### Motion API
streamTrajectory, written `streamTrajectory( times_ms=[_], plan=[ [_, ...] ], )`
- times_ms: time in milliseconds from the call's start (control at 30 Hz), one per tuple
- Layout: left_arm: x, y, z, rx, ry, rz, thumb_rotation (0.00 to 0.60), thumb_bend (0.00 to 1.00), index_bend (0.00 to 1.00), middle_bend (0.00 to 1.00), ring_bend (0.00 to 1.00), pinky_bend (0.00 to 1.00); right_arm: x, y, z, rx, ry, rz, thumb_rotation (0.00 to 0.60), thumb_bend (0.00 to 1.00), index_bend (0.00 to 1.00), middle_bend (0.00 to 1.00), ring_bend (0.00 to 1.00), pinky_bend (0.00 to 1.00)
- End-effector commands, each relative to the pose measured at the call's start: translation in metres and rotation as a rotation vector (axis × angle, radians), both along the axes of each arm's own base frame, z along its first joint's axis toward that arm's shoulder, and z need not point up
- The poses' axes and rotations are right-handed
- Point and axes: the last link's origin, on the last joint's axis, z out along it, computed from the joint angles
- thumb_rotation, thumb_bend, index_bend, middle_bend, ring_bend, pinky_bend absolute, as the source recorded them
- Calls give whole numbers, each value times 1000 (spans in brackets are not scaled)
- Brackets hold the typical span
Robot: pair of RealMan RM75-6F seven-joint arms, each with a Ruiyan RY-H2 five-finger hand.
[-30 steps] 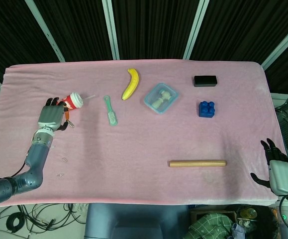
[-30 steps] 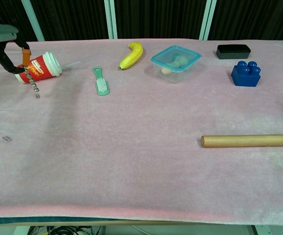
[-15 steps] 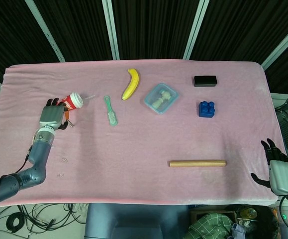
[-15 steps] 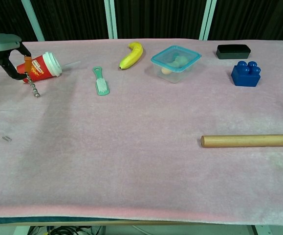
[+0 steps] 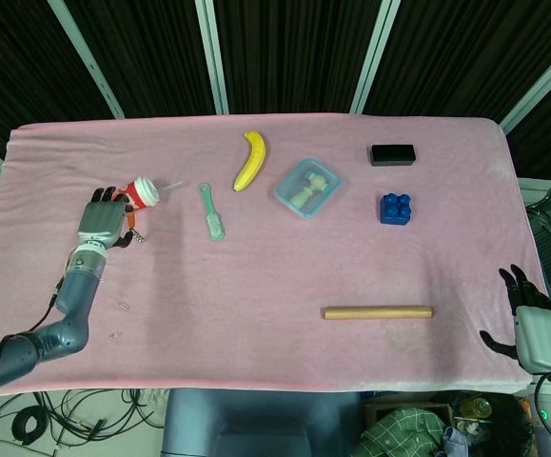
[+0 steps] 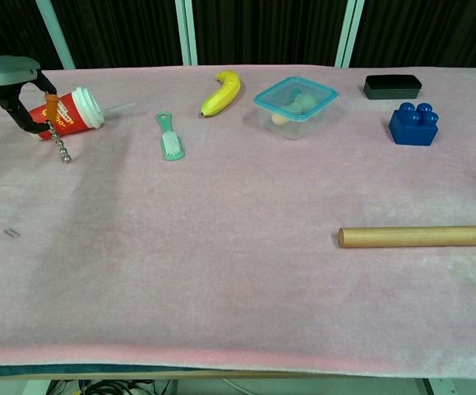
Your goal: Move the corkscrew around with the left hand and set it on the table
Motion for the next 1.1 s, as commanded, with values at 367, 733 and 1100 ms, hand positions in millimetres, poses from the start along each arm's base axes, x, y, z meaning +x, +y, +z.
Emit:
streamTrajectory(
  times_ms=[367, 733, 1100],
  plan=[
    [-12, -40, 44, 4, 9, -16, 600, 457, 582, 209, 0, 0, 0, 1, 0, -3, 2, -3, 600, 87, 0, 0, 122, 206],
    [-54, -94, 62, -16, 27, -3, 600, 457, 582, 208, 0, 0, 1, 1, 0, -3, 2, -4, 600, 88, 0, 0, 122, 206],
    [-77, -104, 59, -26, 17, 30, 600, 457, 582, 208, 0, 0, 1, 2, 0, -6, 3, -8, 600, 87, 0, 0, 122, 206]
  ],
)
